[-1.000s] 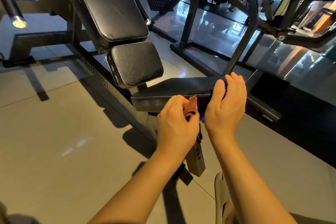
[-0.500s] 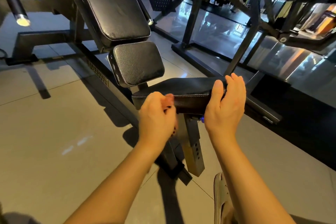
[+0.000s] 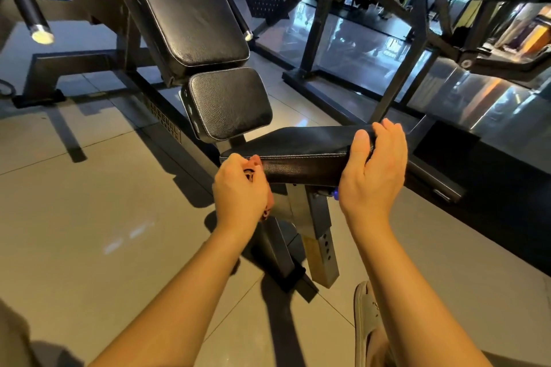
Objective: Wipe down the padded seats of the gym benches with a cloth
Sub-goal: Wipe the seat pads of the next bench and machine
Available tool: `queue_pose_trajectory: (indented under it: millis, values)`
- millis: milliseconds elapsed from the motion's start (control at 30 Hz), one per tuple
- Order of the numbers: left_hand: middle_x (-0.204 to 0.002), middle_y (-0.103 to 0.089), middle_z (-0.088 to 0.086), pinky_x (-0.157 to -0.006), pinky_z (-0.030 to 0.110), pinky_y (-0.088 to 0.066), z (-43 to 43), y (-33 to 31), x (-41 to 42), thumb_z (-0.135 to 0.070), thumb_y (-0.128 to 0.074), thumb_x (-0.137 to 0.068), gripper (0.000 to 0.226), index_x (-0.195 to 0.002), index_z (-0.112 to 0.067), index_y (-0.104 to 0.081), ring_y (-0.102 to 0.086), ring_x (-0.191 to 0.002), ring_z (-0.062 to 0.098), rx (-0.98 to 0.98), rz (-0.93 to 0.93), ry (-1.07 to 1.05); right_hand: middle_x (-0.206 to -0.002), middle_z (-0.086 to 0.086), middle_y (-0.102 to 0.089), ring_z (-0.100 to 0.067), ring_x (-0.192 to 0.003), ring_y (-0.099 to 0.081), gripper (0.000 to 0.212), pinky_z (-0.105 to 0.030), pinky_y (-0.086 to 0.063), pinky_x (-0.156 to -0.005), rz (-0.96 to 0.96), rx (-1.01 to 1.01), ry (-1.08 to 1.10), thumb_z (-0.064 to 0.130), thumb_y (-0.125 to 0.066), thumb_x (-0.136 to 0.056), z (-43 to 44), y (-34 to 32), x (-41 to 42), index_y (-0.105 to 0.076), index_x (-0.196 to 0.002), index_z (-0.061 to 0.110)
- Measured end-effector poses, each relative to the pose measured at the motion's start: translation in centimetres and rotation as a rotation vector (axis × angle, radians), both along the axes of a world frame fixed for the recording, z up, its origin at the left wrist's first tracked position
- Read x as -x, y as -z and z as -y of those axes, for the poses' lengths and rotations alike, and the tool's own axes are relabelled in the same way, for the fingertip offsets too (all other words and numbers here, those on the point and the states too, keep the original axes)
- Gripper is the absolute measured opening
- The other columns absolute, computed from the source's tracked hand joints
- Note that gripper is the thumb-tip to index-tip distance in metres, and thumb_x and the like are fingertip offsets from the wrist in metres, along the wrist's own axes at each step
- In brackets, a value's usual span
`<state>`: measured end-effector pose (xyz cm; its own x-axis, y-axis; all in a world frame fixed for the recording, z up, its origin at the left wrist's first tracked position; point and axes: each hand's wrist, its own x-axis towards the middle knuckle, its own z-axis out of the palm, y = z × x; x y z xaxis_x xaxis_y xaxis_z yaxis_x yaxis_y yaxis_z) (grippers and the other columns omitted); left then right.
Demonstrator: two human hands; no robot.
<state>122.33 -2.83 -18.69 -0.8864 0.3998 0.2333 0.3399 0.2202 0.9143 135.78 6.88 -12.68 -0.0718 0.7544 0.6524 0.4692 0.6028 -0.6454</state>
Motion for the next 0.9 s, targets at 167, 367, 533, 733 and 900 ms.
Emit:
queue_pose_trajectory:
  millis: [167, 367, 533, 733, 900]
  values:
    - [-0.085, -0.053, -0.011, -0.068, 0.012, -0.043, 0.3, -2.4, -5.6, -0.022, -0.064, -0.097, 0.013, -0.087, -0.02, -0.056, -0.054, -0.079, 0.002, -0.154, -0.187, 0.207, -0.153, -0.01, -0.049, -0.023, -0.15, -0.031, 0.062, -0.041, -0.024, -0.125, -0.014, -0.015, 0.002, 0.047, -0.032, -0.102, 0.0, 0.0, 0.3, -0.057, -0.138, 0.003]
    - [-0.08, -0.053, -0.011, -0.061, 0.015, -0.043, -0.1, 0.1, 0.0, -0.028, -0.063, -0.099, 0.019, -0.084, -0.018, -0.055, -0.052, -0.072, 0.0, -0.045, -0.101, 0.051, -0.154, -0.009, -0.047, -0.023, -0.151, -0.03, 0.065, -0.037, -0.022, -0.124, -0.009, -0.011, -0.012, 0.049, -0.031, -0.101, 0.0, 0.2, 0.1, -0.056, -0.14, 0.004]
    - [-0.077, -0.054, -0.012, -0.055, 0.012, -0.035, 0.6, 0.3, 1.9, -0.029, -0.061, -0.101, 0.02, -0.086, -0.015, -0.061, -0.057, -0.076, 0.009, 0.022, -0.01, -0.047, -0.153, -0.009, -0.048, -0.023, -0.15, -0.032, 0.058, -0.043, -0.025, -0.124, -0.011, -0.013, 0.002, 0.044, -0.035, -0.102, 0.0, 0.0, 0.1, -0.056, -0.139, 0.005]
    - [-0.082, -0.053, -0.014, -0.071, 0.007, -0.041, 0.3, -1.3, -3.9, -0.024, -0.064, -0.097, 0.015, -0.086, -0.023, -0.055, -0.055, -0.081, -0.002, -0.12, -0.229, 0.181, -0.15, -0.008, -0.051, -0.022, -0.149, -0.034, 0.052, -0.042, -0.027, -0.123, -0.018, -0.019, 0.017, 0.04, -0.037, -0.104, -0.2, 0.2, 0.2, -0.059, -0.135, 0.005]
    - [-0.083, -0.056, -0.006, -0.064, 0.012, -0.037, 0.3, 1.8, 4.4, -0.022, -0.061, -0.099, 0.013, -0.087, -0.015, -0.06, -0.06, -0.084, 0.016, 0.106, 0.005, -0.05, -0.149, -0.009, -0.052, -0.022, -0.148, -0.035, 0.058, -0.041, -0.027, -0.123, 0.01, -0.029, 0.012, 0.045, -0.033, -0.102, -0.2, 0.2, 0.1, -0.059, -0.135, 0.004]
